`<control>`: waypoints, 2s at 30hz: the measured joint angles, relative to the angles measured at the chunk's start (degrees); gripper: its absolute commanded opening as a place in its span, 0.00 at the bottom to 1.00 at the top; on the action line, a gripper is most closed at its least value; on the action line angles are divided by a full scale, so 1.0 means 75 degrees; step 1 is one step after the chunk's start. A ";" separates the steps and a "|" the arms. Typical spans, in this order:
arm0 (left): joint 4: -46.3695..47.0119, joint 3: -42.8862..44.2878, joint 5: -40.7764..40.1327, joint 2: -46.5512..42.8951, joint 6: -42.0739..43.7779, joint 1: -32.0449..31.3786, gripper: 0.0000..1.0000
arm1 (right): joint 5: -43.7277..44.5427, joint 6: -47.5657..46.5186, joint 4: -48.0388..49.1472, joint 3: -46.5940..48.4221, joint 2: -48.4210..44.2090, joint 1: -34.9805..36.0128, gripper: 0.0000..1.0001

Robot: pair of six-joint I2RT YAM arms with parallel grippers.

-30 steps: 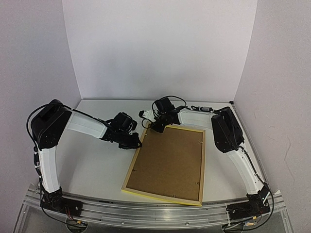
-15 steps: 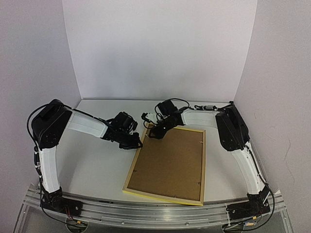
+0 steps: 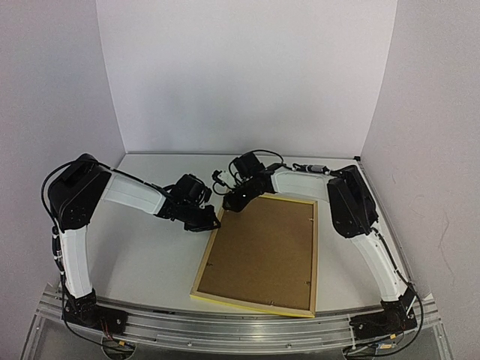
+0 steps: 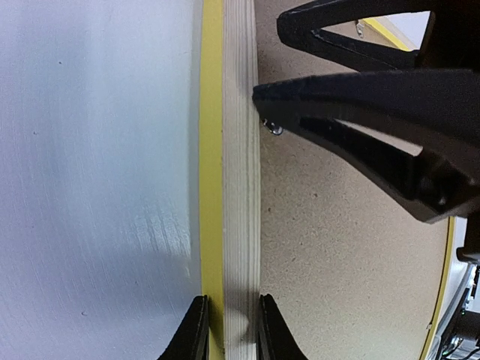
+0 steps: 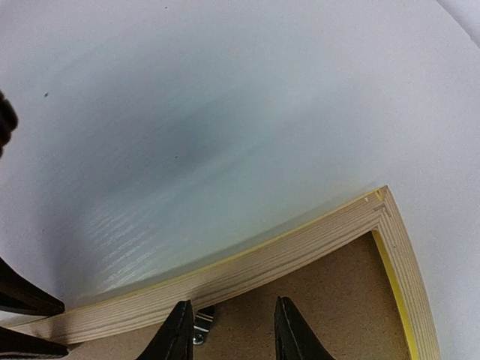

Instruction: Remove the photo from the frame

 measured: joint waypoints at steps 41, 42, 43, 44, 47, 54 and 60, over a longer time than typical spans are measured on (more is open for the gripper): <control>0.0297 -0.0408 0.0090 -0.0215 -0.0306 -0.0067 0.00 | -0.1388 -0.0079 0.0194 -0.0893 -0.0382 0.0088 0.19; 0.0317 -0.0434 0.0104 -0.0224 -0.0310 -0.0070 0.00 | -0.1593 -0.0104 0.0112 -0.0851 -0.0360 0.0085 0.19; 0.0329 -0.0446 0.0117 -0.0226 -0.0310 -0.0068 0.00 | -0.1805 -0.0114 -0.0016 -0.0832 -0.0348 0.0090 0.19; 0.0351 -0.0462 0.0125 -0.0228 -0.0310 -0.0067 0.00 | -0.2022 -0.0132 -0.0160 -0.0804 -0.0334 0.0096 0.19; 0.0386 -0.0495 0.0131 -0.0243 -0.0313 -0.0067 0.00 | -0.2433 -0.0213 -0.0559 -0.0545 -0.0202 0.0085 0.18; 0.0391 -0.0523 0.0128 -0.0262 -0.0319 -0.0067 0.00 | -0.2840 -0.0492 -0.1224 -0.0124 0.0006 0.0053 0.17; 0.0474 -0.0580 0.0128 -0.0279 -0.0349 -0.0067 0.00 | -0.1403 0.0570 -0.1437 0.0032 -0.0122 0.0319 0.23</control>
